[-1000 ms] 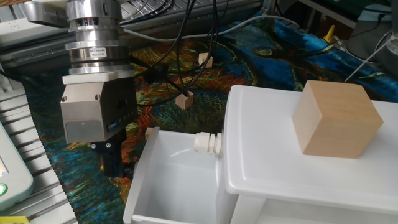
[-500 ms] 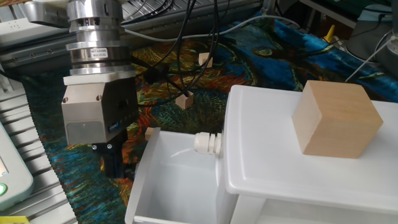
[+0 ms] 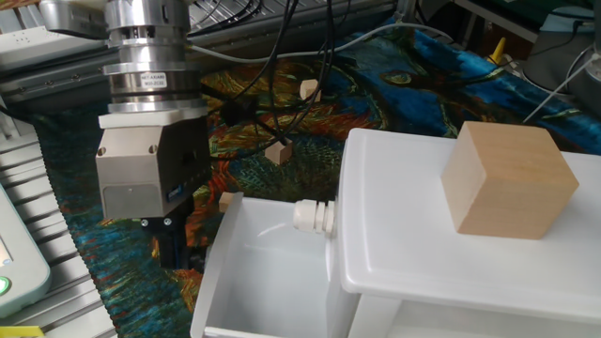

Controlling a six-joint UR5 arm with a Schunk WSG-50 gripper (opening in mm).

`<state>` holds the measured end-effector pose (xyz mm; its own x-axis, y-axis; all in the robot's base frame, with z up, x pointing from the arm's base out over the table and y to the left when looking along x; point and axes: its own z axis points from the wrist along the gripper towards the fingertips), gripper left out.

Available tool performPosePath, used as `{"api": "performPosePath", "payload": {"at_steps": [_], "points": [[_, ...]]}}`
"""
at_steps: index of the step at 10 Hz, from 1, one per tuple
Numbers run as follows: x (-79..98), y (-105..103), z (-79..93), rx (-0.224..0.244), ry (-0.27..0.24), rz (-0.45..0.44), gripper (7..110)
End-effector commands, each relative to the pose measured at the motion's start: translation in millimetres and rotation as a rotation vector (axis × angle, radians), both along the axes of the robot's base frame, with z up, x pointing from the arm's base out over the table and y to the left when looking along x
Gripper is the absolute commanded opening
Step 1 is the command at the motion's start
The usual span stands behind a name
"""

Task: Grasp the handle and close the drawer

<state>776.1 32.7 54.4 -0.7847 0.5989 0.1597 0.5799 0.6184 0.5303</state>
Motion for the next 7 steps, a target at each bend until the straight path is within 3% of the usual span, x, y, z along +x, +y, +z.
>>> {"api": "performPosePath", "payload": {"at_steps": [1, 5, 7], "points": [[-1.8, 3, 10.4, 0.008, -0.005, -0.004, 7], [-3.2, 9, 17.4, 0.013, -0.010, 0.007, 7], [-2.7, 5, 6.5, -0.026, -0.013, 0.024, 7]]}}
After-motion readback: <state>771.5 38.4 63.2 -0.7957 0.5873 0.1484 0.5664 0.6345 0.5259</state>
